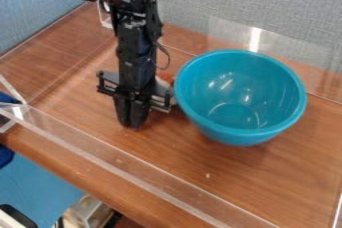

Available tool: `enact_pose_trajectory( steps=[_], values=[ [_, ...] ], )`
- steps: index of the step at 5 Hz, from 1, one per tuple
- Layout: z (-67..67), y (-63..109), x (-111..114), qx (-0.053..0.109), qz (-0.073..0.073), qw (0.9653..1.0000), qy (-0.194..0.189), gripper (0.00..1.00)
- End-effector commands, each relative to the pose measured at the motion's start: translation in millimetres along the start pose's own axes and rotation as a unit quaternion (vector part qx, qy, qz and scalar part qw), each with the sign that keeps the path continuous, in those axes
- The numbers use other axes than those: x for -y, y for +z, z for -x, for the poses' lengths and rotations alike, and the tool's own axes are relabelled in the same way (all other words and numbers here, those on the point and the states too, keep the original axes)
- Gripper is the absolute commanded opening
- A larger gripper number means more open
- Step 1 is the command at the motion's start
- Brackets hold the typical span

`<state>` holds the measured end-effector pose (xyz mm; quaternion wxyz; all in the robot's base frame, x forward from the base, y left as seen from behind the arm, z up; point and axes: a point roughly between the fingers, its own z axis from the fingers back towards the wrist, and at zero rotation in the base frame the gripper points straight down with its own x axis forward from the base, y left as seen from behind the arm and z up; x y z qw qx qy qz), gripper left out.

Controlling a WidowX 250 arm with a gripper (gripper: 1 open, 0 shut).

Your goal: Put the mushroom in the blue bowl

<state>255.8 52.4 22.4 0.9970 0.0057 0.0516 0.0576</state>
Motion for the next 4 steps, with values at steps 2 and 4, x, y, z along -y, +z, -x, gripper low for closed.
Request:
enact_pose_trajectory(
  steps=[2,4],
  values=[
    [0.0,17.5,6.4,0.029,-0.007,0.9996,-0.004,0.0],
    [-2.2,29.6,12.4,0.03,-0.013,0.9991,-0.026,0.0]
  ],
)
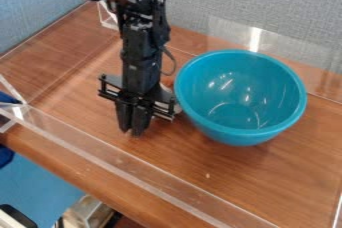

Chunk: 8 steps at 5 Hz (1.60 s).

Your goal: Put the mushroom in the blue bowl

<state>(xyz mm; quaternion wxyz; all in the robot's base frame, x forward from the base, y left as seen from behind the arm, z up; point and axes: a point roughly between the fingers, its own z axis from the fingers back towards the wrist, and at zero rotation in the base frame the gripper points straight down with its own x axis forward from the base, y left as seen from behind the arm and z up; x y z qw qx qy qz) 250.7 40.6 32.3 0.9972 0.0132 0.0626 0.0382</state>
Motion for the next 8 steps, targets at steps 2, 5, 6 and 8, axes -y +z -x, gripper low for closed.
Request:
enact_pose_trajectory(
  steps=[2,5,6,8],
  values=[
    [-13.9,26.3,-2.2,0.042,-0.008,0.999,-0.016,0.0],
    [-19.1,48.1,-14.5,0.044,-0.004,0.9989,0.012,0.0],
    [-19.8,65.5,-12.8,0.05,-0.004,0.9987,0.008,0.0],
    [-10.8,134.4,19.1,0.104,-0.001,0.9899,-0.097,0.0]
  ],
)
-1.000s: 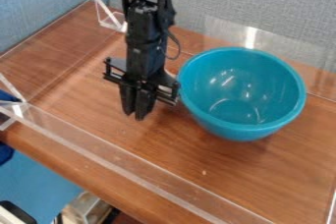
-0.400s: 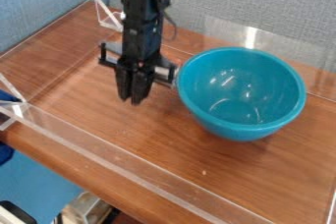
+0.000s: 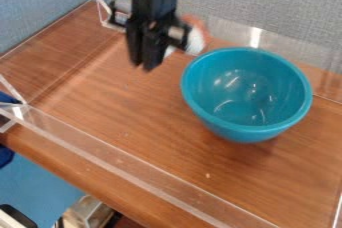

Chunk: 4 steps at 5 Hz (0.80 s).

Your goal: Put the mushroom in the blue bowl

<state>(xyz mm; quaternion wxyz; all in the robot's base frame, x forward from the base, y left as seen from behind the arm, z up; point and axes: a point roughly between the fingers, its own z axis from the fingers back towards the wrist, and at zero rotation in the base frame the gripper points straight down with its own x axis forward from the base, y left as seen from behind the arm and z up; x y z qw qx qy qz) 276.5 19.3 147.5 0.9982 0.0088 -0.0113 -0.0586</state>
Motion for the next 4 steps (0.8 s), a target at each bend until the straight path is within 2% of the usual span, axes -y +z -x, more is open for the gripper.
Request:
enact_pose_trajectory(
  steps=[1,2,3,4],
  values=[
    [-22.9,37.0,24.8,0.049,-0.001,0.9954,-0.082,0.0],
    [-42.1,34.2,57.7,0.055,0.006,0.9857,-0.159,0.0],
    [-52.6,20.5,97.2,0.043,0.012,0.98,-0.194,0.0],
    [-58.9,4.3,124.3,0.028,0.019,0.9755,-0.217,0.0]
  ],
)
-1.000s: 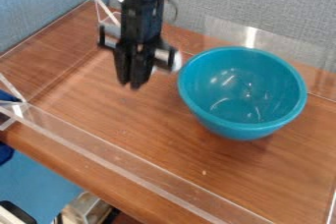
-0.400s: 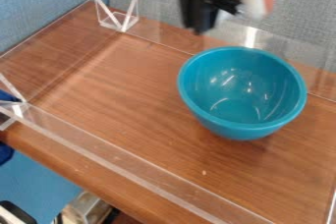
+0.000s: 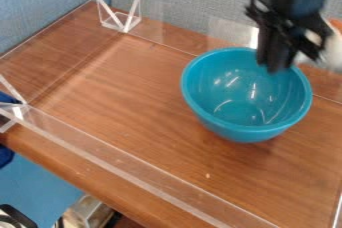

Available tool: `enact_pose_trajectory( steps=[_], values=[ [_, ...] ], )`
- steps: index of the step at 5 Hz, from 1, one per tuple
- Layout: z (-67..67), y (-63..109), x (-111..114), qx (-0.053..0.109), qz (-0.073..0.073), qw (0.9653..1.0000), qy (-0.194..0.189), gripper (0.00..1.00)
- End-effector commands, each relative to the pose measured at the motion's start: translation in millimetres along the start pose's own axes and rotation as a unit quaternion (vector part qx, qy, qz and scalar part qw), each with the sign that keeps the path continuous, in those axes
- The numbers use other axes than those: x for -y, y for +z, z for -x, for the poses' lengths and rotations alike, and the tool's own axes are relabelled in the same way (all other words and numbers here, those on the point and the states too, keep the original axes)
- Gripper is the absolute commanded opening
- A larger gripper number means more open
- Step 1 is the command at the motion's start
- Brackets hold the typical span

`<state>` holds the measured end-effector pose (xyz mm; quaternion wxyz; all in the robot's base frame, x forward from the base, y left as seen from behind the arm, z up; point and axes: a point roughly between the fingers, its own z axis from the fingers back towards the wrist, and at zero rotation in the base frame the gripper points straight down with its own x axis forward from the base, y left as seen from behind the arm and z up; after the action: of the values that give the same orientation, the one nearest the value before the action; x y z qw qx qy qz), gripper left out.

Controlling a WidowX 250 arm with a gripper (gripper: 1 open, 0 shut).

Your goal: Put the mushroom in the blue bowl

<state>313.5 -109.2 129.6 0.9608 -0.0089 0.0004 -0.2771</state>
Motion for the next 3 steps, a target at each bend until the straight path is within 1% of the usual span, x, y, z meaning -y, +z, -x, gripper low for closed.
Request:
enact_pose_trajectory(
  steps=[1,2,3],
  values=[
    [-10.4,7.3,-6.7,0.025,-0.008,0.9996,0.005,0.0],
    [-12.9,-9.3,-23.4,0.018,-0.01,0.9988,0.044,0.0],
    [-6.0,-11.1,-29.2,0.011,-0.005,0.9982,0.059,0.0]
  ],
)
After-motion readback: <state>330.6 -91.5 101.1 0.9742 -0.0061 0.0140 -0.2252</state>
